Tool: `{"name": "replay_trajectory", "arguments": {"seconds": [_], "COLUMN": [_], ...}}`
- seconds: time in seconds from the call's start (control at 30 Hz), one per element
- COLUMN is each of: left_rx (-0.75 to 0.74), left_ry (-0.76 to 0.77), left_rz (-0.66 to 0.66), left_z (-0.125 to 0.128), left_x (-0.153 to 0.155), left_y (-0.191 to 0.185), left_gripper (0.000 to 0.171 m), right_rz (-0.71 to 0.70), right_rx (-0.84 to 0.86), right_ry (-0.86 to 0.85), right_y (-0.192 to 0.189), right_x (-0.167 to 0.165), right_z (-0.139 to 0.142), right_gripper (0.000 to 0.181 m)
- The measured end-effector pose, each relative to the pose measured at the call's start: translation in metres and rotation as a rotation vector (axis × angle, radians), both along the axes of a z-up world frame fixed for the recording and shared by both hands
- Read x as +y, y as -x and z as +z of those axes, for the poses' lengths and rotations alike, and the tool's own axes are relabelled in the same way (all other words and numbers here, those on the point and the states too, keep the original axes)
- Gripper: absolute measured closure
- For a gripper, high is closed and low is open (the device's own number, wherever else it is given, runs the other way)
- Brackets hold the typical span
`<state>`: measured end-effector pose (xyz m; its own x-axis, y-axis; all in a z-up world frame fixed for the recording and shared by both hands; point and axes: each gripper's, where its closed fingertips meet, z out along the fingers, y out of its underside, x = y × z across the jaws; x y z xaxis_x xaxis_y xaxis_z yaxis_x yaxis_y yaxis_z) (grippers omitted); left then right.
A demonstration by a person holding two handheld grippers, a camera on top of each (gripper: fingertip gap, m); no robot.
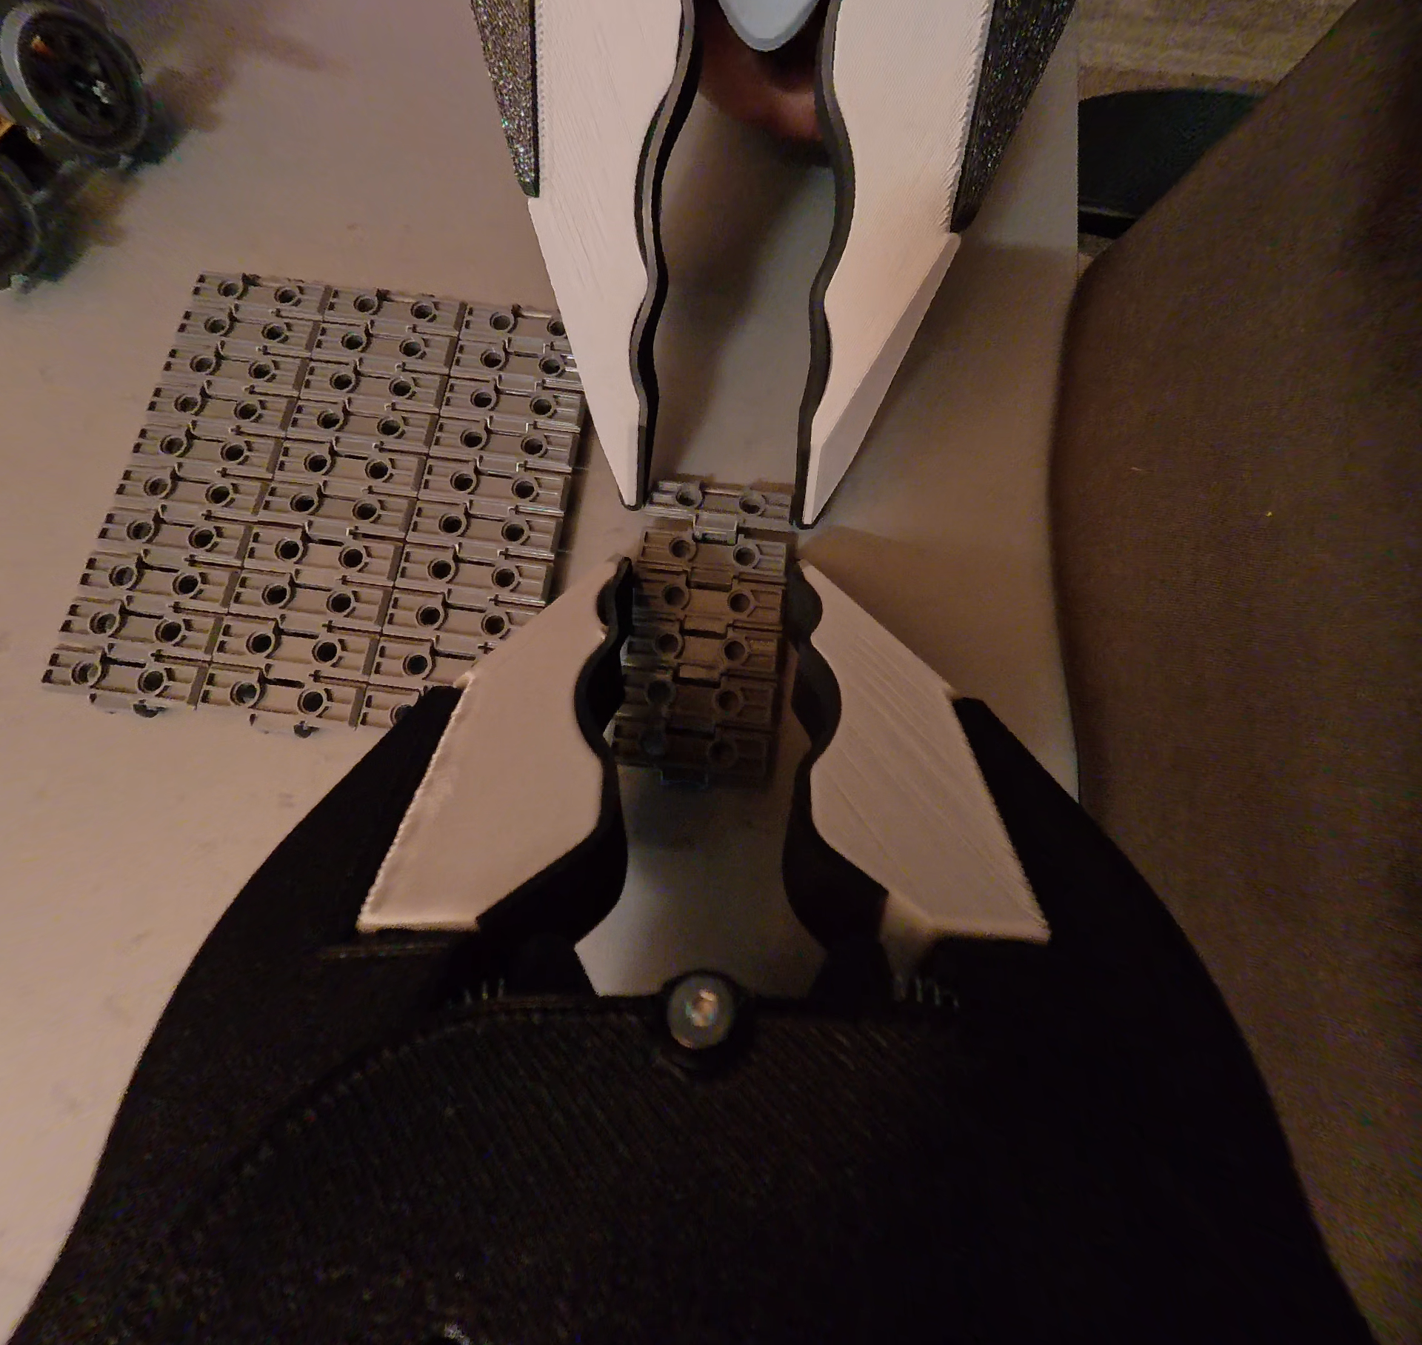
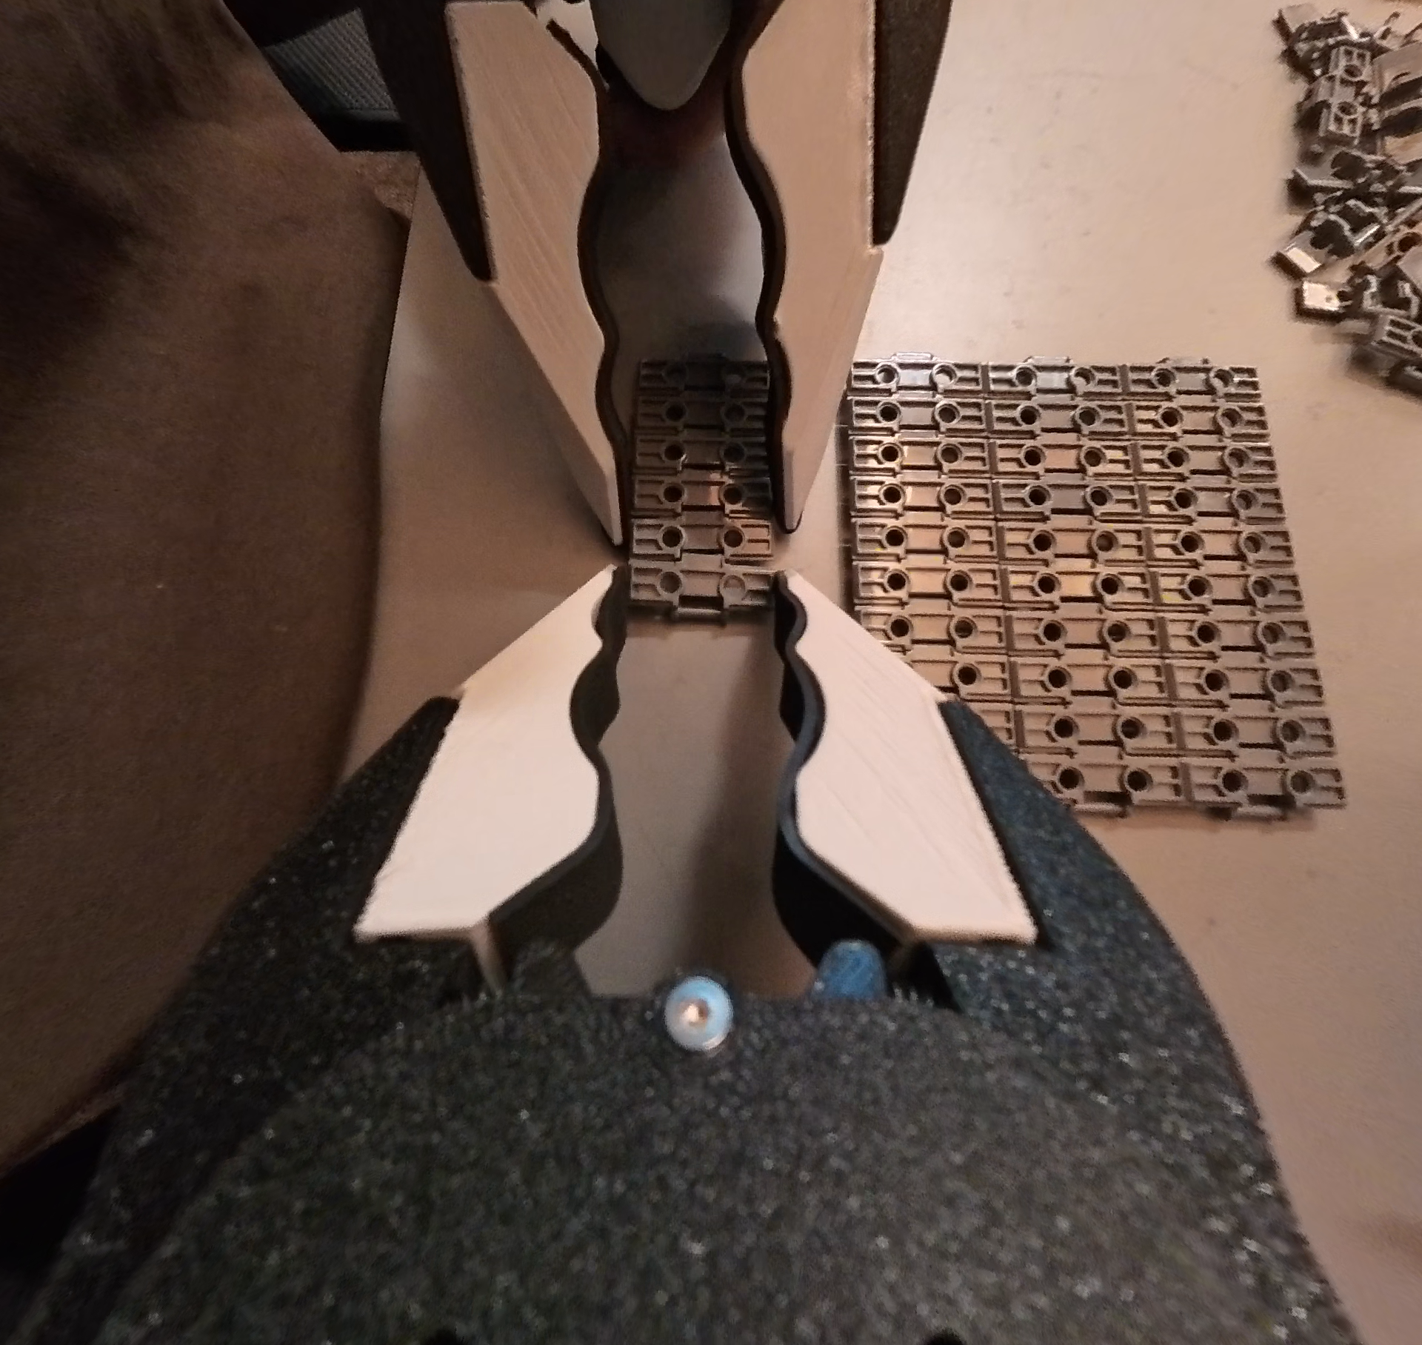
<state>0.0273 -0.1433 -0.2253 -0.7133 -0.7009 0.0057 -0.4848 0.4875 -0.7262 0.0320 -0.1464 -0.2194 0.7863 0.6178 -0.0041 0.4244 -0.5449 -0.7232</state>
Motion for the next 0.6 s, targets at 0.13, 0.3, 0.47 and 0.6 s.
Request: {"name": "replay_trajectory", "arguments": {"seconds": [0.13, 0.3, 0.47, 0.6], "left_rx": [0.0, 0.006, 0.008, 0.009], "left_ry": [-0.004, -0.002, -0.006, -0.005], "left_rz": [0.001, 0.001, 0.001, 0.001], "left_z": [0.0, -0.001, -0.002, -0.002], "left_x": [0.0, 0.0, 0.0, 0.0], "left_y": [0.0, 0.0, 0.0, 0.0], "left_gripper": [0.133, 0.133, 0.133, 0.133], "right_rz": [-0.006, -0.098, -0.155, -0.137], "right_rx": [-0.03, 0.143, 0.081, 0.043], "right_ry": [0.026, -0.025, -0.074, -0.03], "right_y": [0.001, 0.004, -0.006, -0.003], "right_x": [-0.002, 0.003, 0.003, 0.001], "right_z": [-0.001, 0.022, 0.019, 0.008], "right_gripper": [0.133, 0.12, 0.179, 0.181]}}
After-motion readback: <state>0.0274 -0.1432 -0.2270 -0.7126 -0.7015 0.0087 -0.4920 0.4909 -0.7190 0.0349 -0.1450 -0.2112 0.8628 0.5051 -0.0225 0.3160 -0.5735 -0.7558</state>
